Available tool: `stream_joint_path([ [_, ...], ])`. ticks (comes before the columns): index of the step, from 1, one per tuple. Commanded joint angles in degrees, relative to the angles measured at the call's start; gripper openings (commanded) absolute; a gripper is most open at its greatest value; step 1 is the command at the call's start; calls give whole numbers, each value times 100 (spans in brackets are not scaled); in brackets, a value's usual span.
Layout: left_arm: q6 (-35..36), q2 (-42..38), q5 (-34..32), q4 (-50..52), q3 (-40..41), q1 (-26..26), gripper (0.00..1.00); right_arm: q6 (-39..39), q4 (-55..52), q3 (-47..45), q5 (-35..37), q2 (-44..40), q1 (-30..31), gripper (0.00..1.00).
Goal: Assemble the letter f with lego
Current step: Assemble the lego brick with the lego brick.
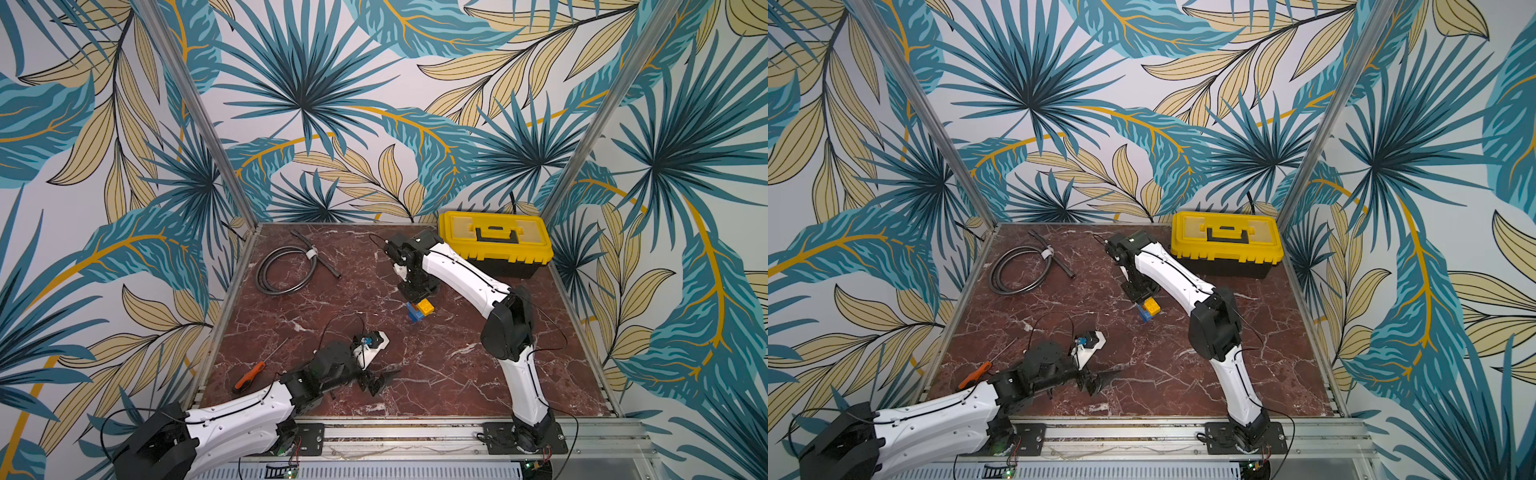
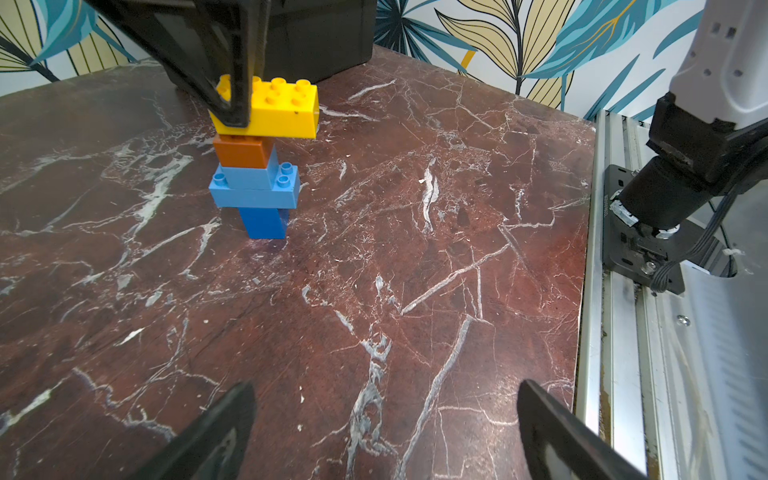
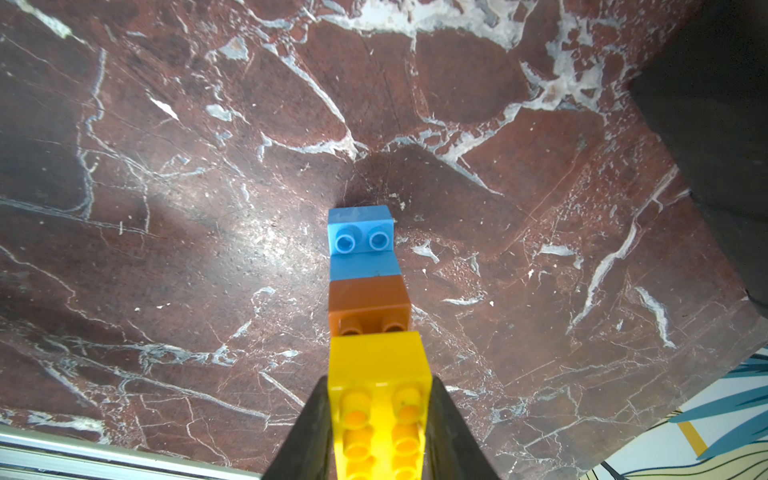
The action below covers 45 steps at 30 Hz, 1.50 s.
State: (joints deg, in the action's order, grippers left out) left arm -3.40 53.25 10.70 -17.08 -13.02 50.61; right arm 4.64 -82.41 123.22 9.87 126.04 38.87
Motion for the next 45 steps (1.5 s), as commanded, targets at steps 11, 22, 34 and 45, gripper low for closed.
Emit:
stream_joint_path([
  [11, -2, -44, -28, -76, 45, 13, 99, -9, -131, 170, 79, 224, 46, 26],
  [22, 8, -39, -36, -76, 44, 19, 99, -37, -257, 286, 64, 357, 44, 26],
  [34, 0, -37, -37, -76, 54, 21, 99, 32, -350, 55, 6, 413, 53, 26],
  [45, -11, -52, -17, -76, 71, 22, 99, 45, -570, 31, -105, 726, 52, 26],
])
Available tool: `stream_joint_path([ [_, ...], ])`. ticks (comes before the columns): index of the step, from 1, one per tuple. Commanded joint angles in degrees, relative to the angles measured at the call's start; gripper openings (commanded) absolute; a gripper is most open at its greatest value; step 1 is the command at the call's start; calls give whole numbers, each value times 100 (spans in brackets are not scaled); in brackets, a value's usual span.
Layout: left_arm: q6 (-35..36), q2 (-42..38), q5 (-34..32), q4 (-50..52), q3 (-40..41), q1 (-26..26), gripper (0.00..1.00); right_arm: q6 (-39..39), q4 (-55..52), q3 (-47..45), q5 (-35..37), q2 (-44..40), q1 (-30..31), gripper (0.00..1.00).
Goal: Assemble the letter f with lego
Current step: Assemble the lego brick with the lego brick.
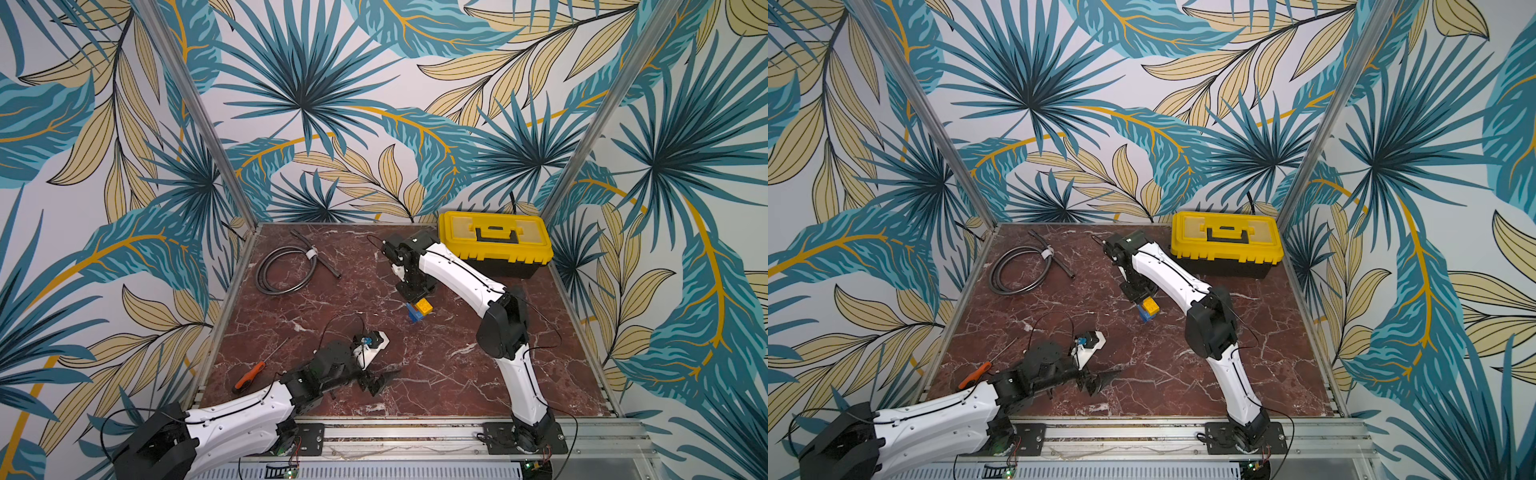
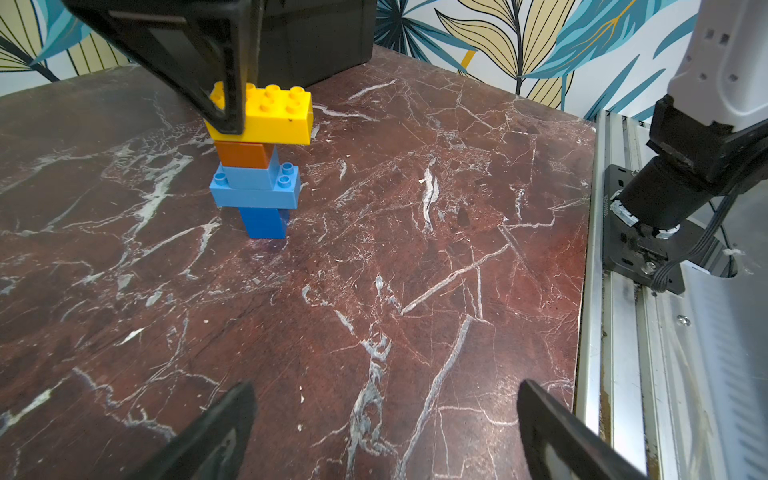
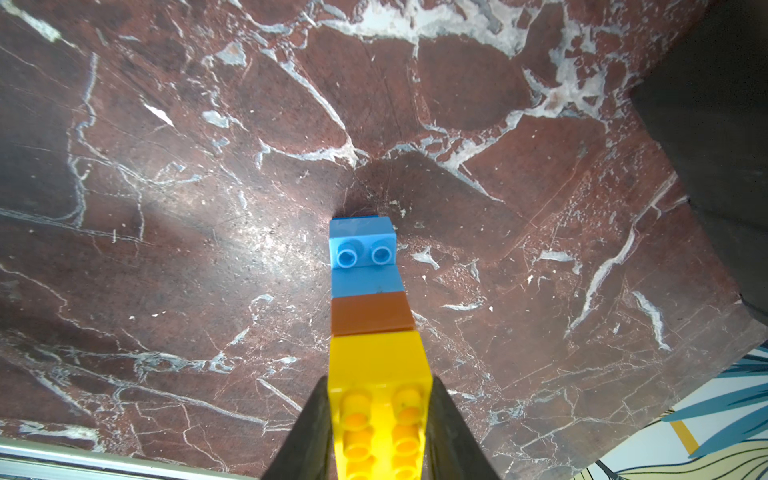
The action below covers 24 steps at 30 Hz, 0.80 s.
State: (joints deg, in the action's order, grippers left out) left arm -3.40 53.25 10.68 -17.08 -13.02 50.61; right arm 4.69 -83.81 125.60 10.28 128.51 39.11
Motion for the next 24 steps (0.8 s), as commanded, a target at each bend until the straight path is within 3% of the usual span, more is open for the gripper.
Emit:
stream_joint_path([
  [1, -5, -47, -25, -76, 71, 24, 99, 32, -437, -209, -181, 500, 34, 26],
  [12, -6, -50, -28, -76, 80, 19, 99, 8, -423, -319, -602, 793, -8, 25],
  [24, -3, -30, -48, -76, 89, 19, 99, 77, -48, -1113, -804, 674, -88, 23],
])
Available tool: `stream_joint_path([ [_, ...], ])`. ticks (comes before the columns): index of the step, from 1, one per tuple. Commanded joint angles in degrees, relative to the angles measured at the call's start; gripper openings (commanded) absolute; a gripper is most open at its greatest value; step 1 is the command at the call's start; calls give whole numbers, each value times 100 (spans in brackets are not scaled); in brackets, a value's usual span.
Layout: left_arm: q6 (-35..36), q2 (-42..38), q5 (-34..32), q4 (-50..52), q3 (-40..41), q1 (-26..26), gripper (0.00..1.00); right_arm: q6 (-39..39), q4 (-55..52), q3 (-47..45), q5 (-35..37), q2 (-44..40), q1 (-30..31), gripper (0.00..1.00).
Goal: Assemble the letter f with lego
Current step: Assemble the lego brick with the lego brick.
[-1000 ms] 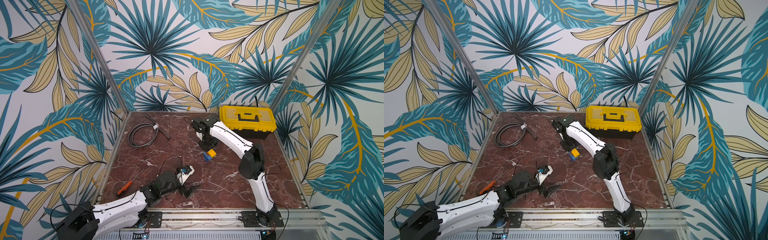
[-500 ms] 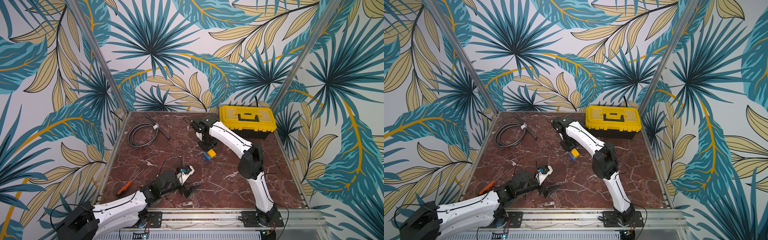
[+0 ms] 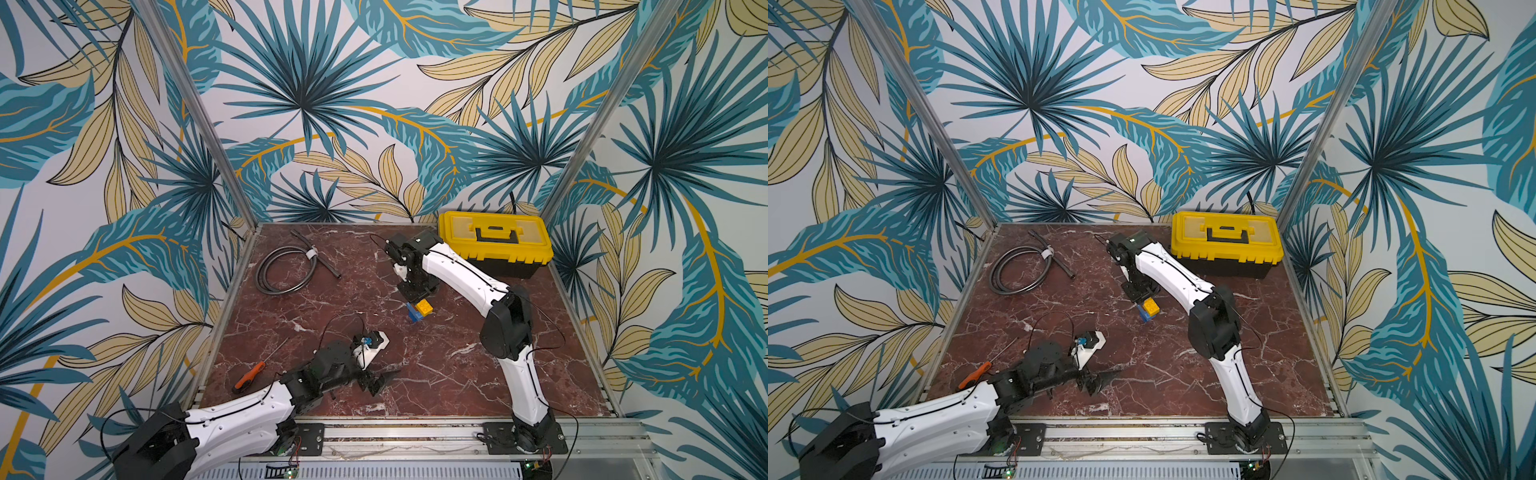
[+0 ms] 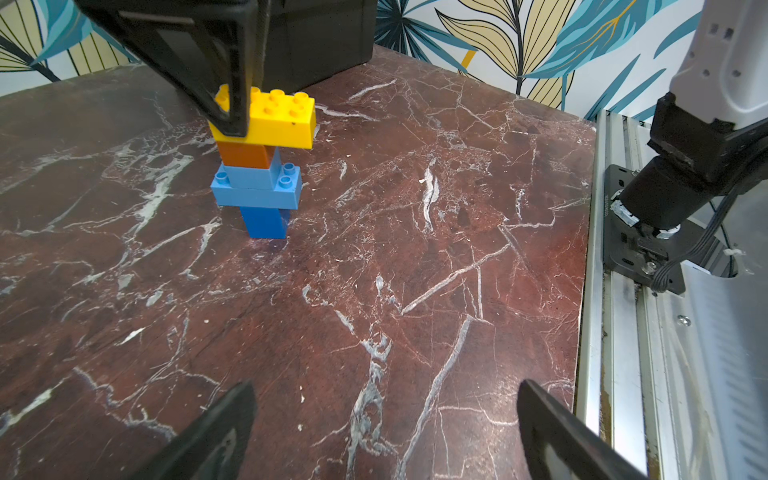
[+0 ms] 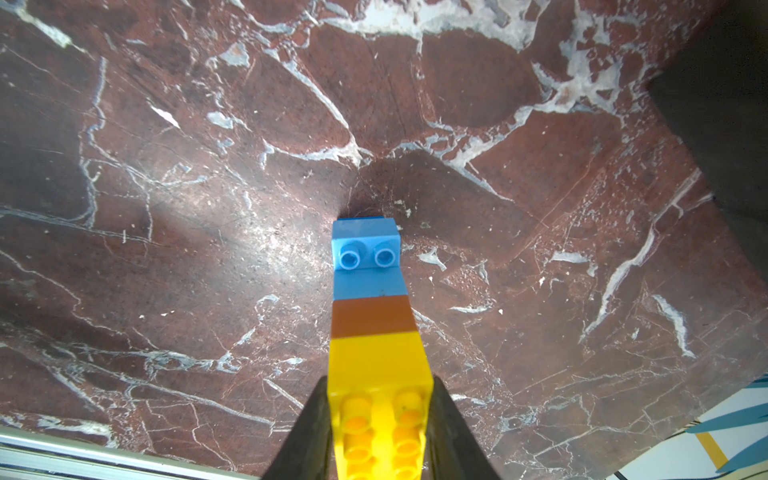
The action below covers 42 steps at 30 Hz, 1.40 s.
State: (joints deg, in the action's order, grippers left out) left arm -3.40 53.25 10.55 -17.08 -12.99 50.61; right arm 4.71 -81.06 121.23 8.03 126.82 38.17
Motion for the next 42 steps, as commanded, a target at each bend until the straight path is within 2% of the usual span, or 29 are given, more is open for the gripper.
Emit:
stream_joint_path([
  [1, -10, -23, -36, -76, 83, 20, 99, 79, -283, -724, -591, 814, -8, 23],
  [11, -27, -22, -44, -76, 82, 19, 99, 53, -65, -627, -527, 736, -120, 23],
  [19, -30, -4, -43, -74, 69, 19, 99, 21, -129, -121, -487, 915, -161, 23],
  [26, -32, 3, -46, -76, 69, 20, 99, 40, -105, -181, -479, 945, -162, 22],
  [36, -23, 58, -47, -76, 43, 19, 99, 150, 349, -139, -187, 422, -170, 24],
  [42, -22, 81, -51, -77, 34, 24, 99, 176, 371, -133, -120, 226, -161, 31],
])
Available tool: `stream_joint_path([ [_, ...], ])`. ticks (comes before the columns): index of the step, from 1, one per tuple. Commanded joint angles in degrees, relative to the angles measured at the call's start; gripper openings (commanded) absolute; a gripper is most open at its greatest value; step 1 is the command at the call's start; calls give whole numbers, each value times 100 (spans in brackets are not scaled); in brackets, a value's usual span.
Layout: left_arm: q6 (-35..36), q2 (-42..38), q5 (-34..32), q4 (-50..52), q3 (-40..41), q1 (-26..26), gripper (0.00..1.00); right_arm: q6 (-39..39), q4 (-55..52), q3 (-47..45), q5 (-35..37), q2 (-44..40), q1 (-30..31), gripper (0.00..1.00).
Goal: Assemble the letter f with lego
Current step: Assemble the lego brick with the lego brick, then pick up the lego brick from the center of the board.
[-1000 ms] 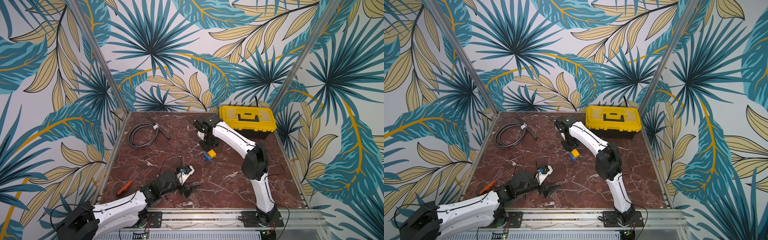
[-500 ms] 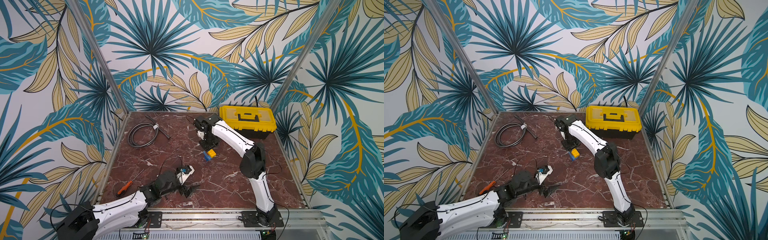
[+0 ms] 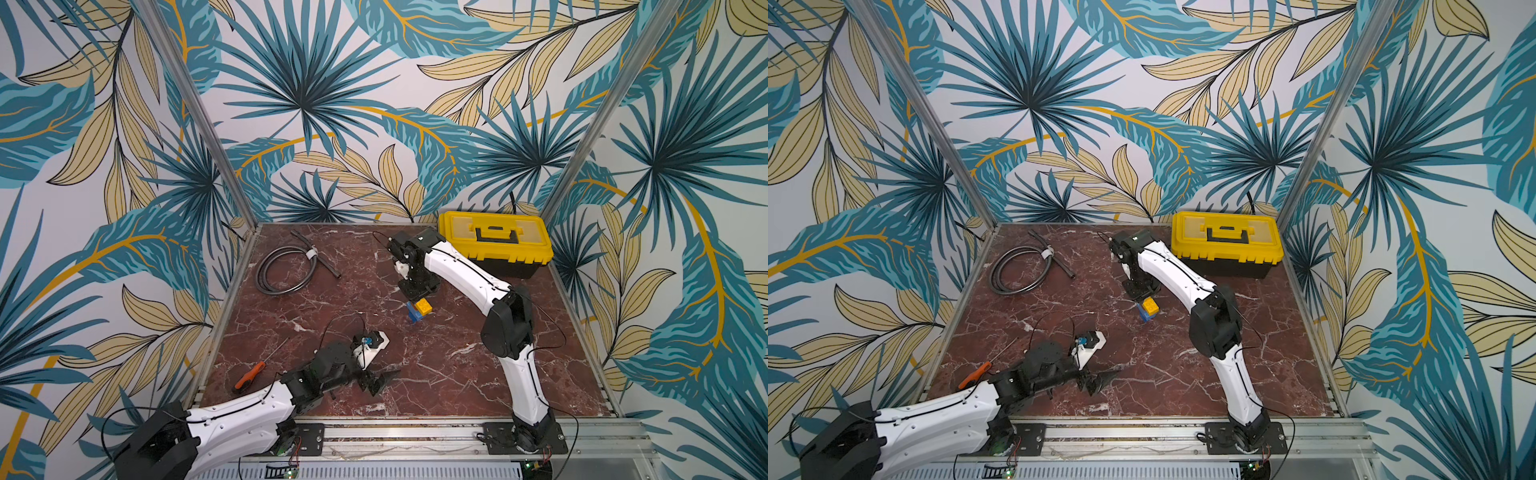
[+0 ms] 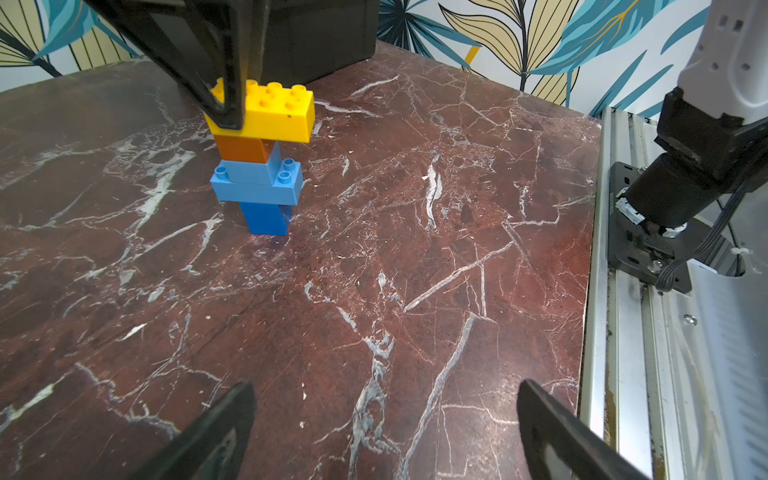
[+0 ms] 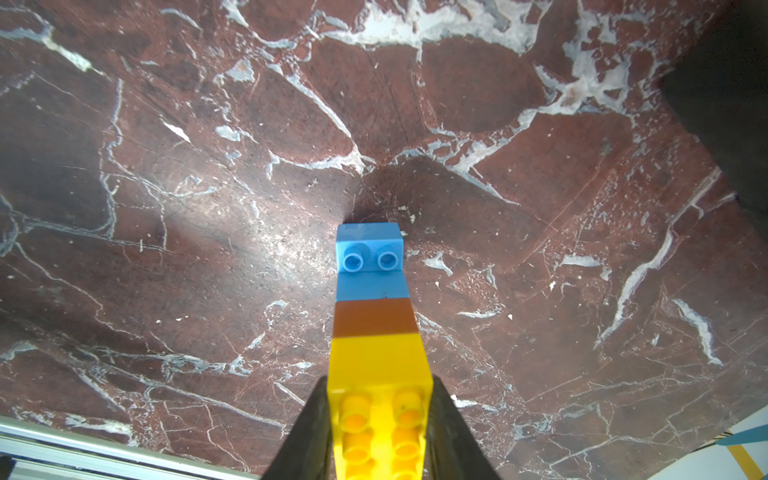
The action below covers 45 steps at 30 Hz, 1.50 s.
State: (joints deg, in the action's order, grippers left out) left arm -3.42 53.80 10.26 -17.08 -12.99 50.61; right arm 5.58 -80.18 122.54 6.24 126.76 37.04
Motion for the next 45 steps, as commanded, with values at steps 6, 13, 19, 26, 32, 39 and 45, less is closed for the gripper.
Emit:
stream_joint_path([
  [6, -28, 37, -11, -76, 18, 19, 99, 110, 379, -319, 44, 44, -52, 32],
  [13, -39, 117, -6, -76, -19, 21, 99, 140, 372, -323, -26, -187, -31, 37],
  [19, -31, 166, 7, -76, -45, 21, 99, 136, 432, -449, -34, -321, -14, 43],
  [26, -45, 201, 37, -67, -63, 19, 99, 179, 549, -675, -8, -628, -6, 49],
  [32, -69, 243, 71, -65, -105, 24, 99, 316, 771, -1220, -118, -1048, 5, 52],
  [39, -111, 297, 166, -67, -159, 19, 99, 423, 1083, -1871, -245, -1326, 10, 52],
  [45, -115, 346, 183, -67, -186, 18, 99, 465, 1318, -2159, -351, -1408, 9, 52],
])
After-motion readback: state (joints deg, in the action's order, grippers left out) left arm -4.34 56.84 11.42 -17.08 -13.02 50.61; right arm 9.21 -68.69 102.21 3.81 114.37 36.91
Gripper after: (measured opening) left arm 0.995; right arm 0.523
